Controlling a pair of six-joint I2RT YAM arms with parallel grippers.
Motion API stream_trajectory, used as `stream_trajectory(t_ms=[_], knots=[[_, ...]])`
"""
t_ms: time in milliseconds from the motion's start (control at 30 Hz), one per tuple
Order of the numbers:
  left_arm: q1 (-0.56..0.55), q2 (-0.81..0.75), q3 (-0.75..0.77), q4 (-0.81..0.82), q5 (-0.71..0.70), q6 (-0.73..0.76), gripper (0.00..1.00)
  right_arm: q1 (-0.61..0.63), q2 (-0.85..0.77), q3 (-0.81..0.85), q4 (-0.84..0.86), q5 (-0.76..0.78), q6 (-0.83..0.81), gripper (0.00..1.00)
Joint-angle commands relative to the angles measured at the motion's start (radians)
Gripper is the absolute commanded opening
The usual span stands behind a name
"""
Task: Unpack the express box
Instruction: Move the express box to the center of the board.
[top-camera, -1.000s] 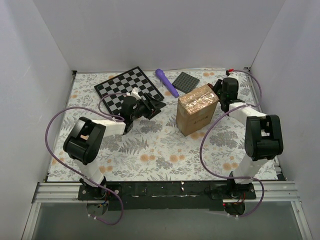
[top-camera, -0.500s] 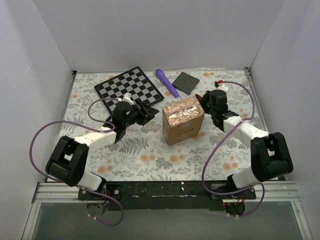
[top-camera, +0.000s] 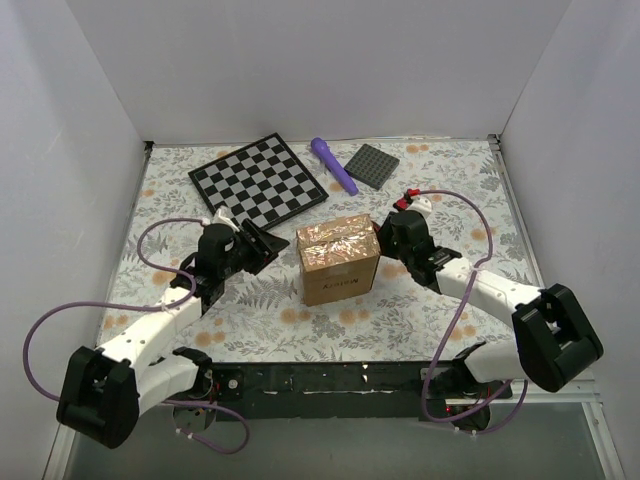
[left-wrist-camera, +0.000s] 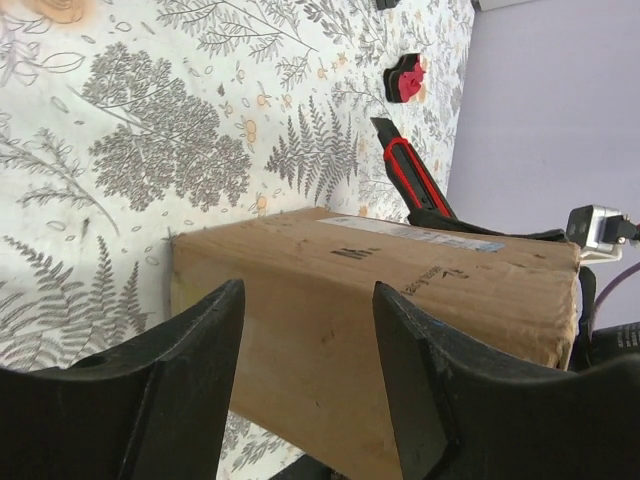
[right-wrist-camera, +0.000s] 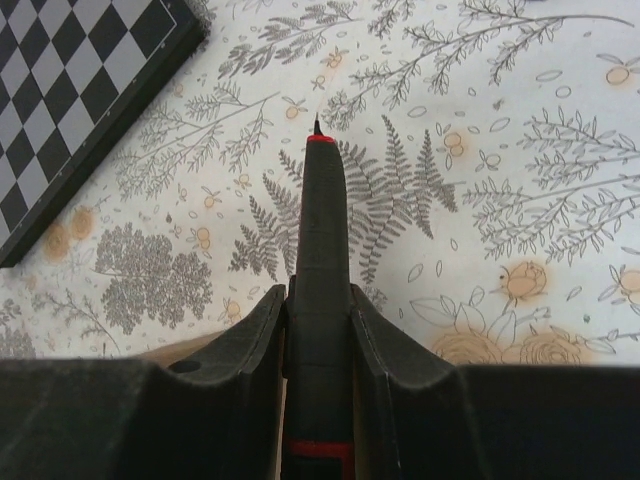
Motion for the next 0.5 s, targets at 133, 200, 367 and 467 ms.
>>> stream_trajectory(t_ms=[133, 200, 367, 467], knots=[[0.01, -0.131, -0.092, -0.187, -0.032, 0.012, 0.52, 0.013, -0.092, 0.003, -0.083, 0.121, -0.039, 0.01], [0.01, -0.107, -0.109, -0.187, -0.029, 0.006, 0.5, 0.014, -0.089, 0.004, -0.089, 0.086, -0.049, 0.01], [0.009, -0.071, -0.126, -0.164, 0.018, -0.009, 0.47, 0.056, -0.087, -0.016, -0.086, 0.064, -0.046, 0.01], [0.01, -0.071, -0.111, -0.135, 0.038, -0.008, 0.47, 0.103, -0.084, -0.017, -0.098, 0.07, -0.028, 0.01]])
